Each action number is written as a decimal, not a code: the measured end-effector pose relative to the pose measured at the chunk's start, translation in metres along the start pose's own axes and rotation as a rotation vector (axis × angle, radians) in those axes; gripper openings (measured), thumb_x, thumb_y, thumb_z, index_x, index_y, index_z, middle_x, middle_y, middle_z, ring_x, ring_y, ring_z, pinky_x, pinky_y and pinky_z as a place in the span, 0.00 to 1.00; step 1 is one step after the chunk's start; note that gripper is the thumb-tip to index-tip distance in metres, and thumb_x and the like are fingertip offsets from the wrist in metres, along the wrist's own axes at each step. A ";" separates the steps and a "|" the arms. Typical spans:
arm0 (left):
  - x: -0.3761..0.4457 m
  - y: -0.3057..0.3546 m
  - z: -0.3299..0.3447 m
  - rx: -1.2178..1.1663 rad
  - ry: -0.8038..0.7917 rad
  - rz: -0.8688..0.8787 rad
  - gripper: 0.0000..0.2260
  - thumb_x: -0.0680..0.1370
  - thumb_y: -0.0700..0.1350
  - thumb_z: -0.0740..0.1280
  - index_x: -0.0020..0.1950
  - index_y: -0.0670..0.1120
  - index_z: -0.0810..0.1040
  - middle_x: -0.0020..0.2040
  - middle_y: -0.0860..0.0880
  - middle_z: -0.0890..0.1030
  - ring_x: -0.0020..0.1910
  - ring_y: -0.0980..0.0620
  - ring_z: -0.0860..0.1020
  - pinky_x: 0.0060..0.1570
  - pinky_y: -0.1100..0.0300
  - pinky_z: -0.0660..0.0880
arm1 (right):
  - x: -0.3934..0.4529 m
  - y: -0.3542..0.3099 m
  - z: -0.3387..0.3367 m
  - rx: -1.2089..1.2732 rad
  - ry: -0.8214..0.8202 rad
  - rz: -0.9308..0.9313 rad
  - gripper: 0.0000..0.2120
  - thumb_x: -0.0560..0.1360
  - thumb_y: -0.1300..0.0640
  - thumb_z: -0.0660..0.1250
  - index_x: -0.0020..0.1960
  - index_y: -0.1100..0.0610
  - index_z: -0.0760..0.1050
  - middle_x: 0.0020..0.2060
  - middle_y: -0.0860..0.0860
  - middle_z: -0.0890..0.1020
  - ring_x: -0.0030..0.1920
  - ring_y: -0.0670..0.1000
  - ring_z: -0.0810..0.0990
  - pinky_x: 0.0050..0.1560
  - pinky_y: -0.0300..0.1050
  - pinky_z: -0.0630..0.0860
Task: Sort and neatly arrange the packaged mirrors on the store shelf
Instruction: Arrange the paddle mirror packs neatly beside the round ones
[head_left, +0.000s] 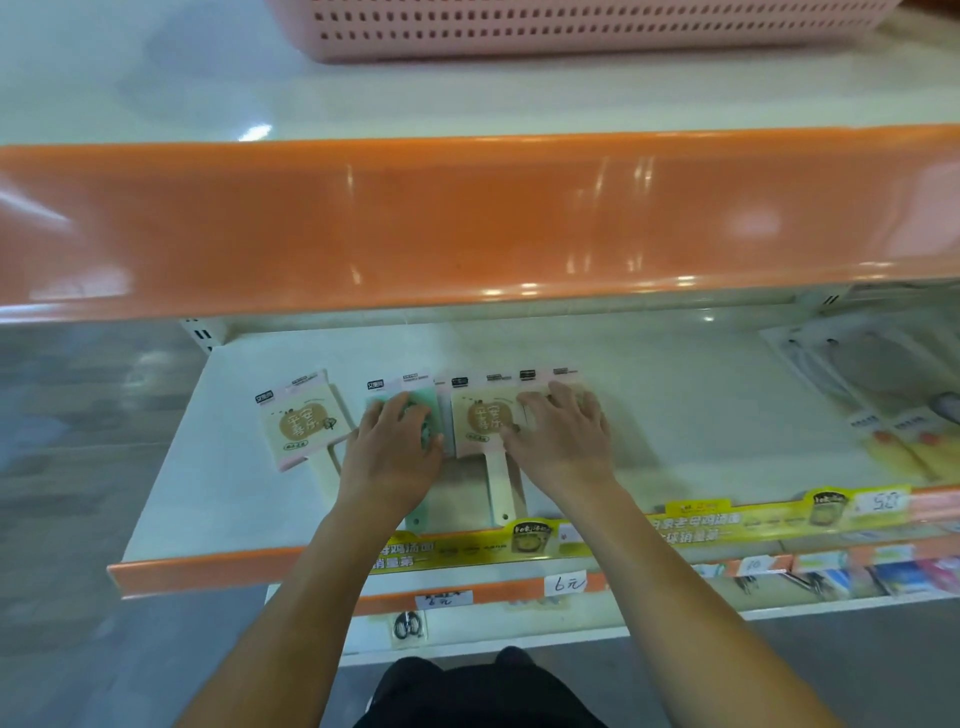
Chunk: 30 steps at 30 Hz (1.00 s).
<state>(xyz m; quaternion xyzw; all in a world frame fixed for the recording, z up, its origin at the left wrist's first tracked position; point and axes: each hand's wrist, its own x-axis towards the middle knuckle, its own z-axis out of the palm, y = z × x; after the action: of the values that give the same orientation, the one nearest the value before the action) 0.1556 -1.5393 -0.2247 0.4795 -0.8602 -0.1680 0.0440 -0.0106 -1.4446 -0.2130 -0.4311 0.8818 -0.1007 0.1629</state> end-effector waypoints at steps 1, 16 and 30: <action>0.000 0.000 0.001 -0.002 0.003 0.001 0.18 0.78 0.54 0.60 0.66 0.49 0.71 0.72 0.52 0.65 0.71 0.48 0.61 0.63 0.49 0.66 | 0.000 0.001 0.000 -0.007 0.003 -0.008 0.24 0.76 0.38 0.59 0.70 0.43 0.67 0.75 0.49 0.61 0.75 0.63 0.53 0.73 0.60 0.57; -0.003 0.004 0.004 -0.004 0.049 0.092 0.18 0.78 0.53 0.63 0.65 0.48 0.73 0.70 0.51 0.69 0.69 0.50 0.66 0.61 0.53 0.69 | 0.001 0.005 0.000 -0.052 0.021 -0.041 0.25 0.76 0.36 0.60 0.70 0.44 0.67 0.71 0.50 0.65 0.72 0.65 0.58 0.67 0.59 0.63; -0.002 0.003 0.009 0.021 0.076 0.157 0.18 0.78 0.50 0.65 0.65 0.44 0.75 0.69 0.46 0.71 0.68 0.46 0.67 0.66 0.52 0.66 | 0.005 0.003 -0.002 -0.068 0.009 -0.041 0.25 0.75 0.37 0.61 0.69 0.44 0.67 0.70 0.51 0.65 0.70 0.66 0.59 0.65 0.59 0.64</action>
<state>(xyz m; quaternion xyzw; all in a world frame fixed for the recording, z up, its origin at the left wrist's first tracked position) 0.1521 -1.5334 -0.2314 0.4170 -0.8945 -0.1367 0.0848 -0.0162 -1.4462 -0.2131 -0.4538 0.8765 -0.0759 0.1419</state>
